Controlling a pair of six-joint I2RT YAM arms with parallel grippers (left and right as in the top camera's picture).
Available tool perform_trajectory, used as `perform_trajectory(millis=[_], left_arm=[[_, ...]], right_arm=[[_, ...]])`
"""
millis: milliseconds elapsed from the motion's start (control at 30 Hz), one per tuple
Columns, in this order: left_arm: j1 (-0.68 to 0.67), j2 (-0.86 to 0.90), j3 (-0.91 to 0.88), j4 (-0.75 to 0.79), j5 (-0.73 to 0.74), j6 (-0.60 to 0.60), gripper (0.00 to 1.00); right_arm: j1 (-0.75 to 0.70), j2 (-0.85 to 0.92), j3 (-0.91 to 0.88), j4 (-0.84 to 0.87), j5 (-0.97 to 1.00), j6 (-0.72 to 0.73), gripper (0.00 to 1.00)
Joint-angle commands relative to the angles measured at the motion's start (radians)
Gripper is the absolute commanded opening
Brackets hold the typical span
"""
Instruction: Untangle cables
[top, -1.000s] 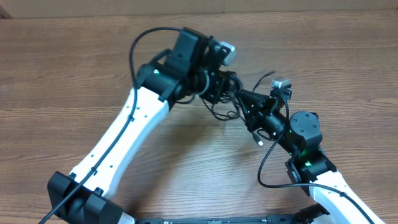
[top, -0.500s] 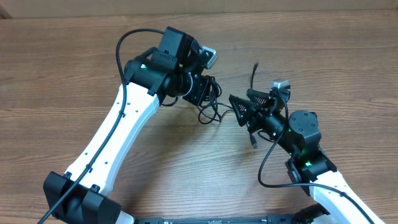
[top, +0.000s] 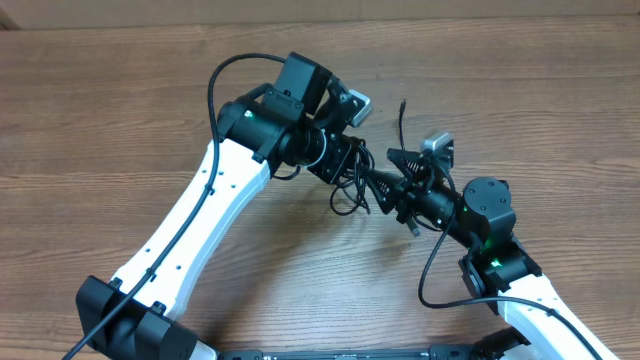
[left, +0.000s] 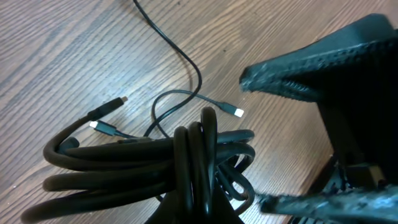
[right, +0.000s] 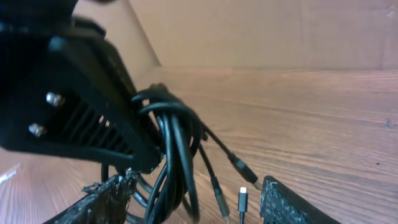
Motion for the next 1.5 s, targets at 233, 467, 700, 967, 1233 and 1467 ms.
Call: perform_trajectory(millis=[233, 467, 700, 967, 1233, 1467], left_arm=[[-0.01, 0.005, 0.021, -0.004, 0.026, 0.02, 0.04], [-0.026, 0.005, 0.021, -0.009, 0.026, 0.02, 0.04], [-0.064, 0.005, 0.021, -0.003, 0.002, 0.024, 0.04], [-0.071, 0.005, 0.021, 0.001, -0.004, 0.023, 0.04], [-0.071, 0.005, 0.021, 0.002, -0.004, 0.023, 0.04], [-0.061, 0.005, 0.021, 0.014, -0.072, -0.078, 0.04]], right_arm=[[-0.003, -0.014, 0.008, -0.018, -0.027, -0.093, 0.63], [-0.003, -0.014, 0.008, -0.004, -0.023, -0.097, 0.63], [-0.003, -0.014, 0.008, 0.0, 0.011, -0.097, 0.61], [-0.003, -0.014, 0.008, 0.0, 0.011, -0.097, 0.32], [-0.003, -0.014, 0.008, 0.0, 0.011, -0.097, 0.09], [-0.003, -0.014, 0.008, -0.007, 0.01, -0.095, 0.04]])
